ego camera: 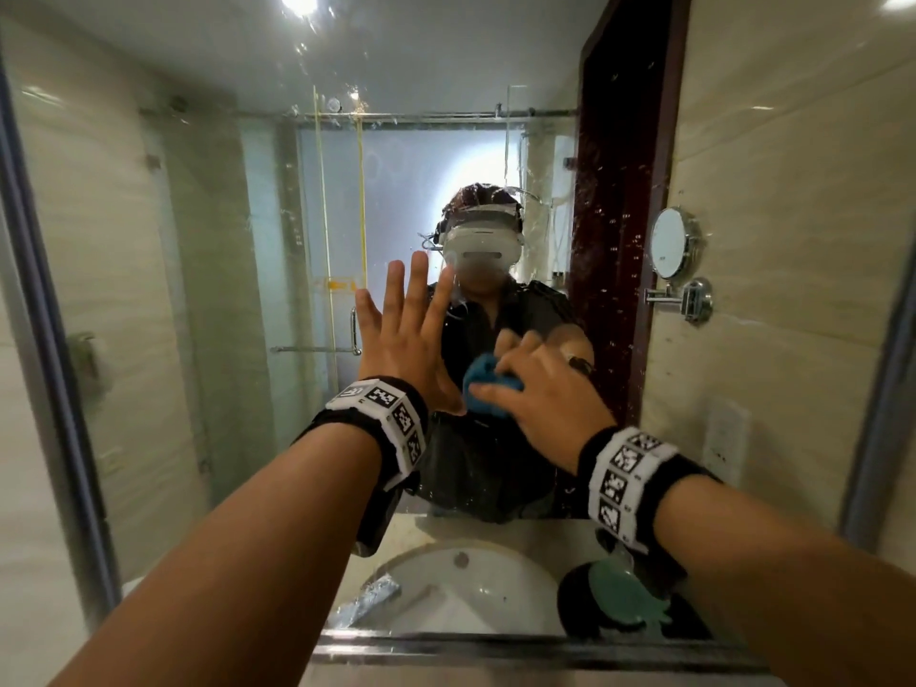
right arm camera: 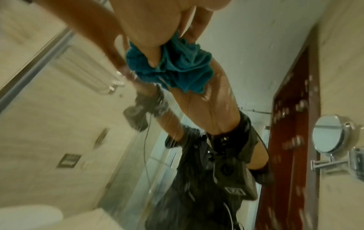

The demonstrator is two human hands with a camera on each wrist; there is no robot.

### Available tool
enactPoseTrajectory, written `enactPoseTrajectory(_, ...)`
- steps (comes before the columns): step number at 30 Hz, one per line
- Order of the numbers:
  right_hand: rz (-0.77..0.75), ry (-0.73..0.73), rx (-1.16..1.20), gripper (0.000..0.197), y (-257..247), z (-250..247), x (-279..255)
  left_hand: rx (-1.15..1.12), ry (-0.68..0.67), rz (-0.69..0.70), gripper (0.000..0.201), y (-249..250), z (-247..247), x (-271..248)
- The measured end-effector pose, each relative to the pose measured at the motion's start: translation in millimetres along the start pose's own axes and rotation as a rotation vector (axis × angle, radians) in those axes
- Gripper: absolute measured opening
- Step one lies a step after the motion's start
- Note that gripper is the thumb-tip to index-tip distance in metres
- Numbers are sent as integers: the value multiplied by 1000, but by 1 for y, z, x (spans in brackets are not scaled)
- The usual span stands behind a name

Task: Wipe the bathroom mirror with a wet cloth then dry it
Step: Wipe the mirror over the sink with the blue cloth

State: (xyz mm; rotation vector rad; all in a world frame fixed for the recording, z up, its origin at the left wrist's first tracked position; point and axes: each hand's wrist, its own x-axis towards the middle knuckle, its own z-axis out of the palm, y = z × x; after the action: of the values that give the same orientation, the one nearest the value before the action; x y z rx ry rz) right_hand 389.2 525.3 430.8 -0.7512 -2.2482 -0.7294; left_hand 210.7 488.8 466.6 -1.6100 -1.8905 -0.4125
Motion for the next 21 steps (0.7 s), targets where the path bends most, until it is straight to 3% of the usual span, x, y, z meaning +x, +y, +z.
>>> enactPoseTrajectory(2, -185, -42, -88, 28, 2, 18, -17, -1, -14, 3, 152, 1, 5, -4)
enactPoseTrajectory(3, -196, -65, -72, 28, 3, 20, -18, -1, -21, 3, 151, 1, 6, -6)
enactPoseTrajectory(5, -97, -52, -10, 28, 7, 11, -8, -2, -23, 5, 150, 1, 9, -10)
enactPoseTrajectory(9, 212, 233, 36, 41, 24, -25, 21, -3, -7, 10, 145, 3, 12, -18)
enactPoseTrajectory(11, 325, 292, 98, 45, 29, -38, 31, -11, 0, 21, 141, 3, 18, -22)
enactPoseTrajectory(13, 358, 310, 57, 45, 24, -36, 34, 8, -4, 30, 140, 4, 26, -29)
enactPoseTrajectory(15, 315, 289, -28, 53, 18, -20, 27, 10, -16, 34, 142, 7, 35, -37)
enactPoseTrajectory(18, 129, 244, -97, 73, 15, 12, 5, -1, -19, 42, 139, 12, 47, -47)
enactPoseTrajectory(21, -76, 148, -166, 68, 1, 41, -29, -21, 8, 43, 132, 15, 62, -58)
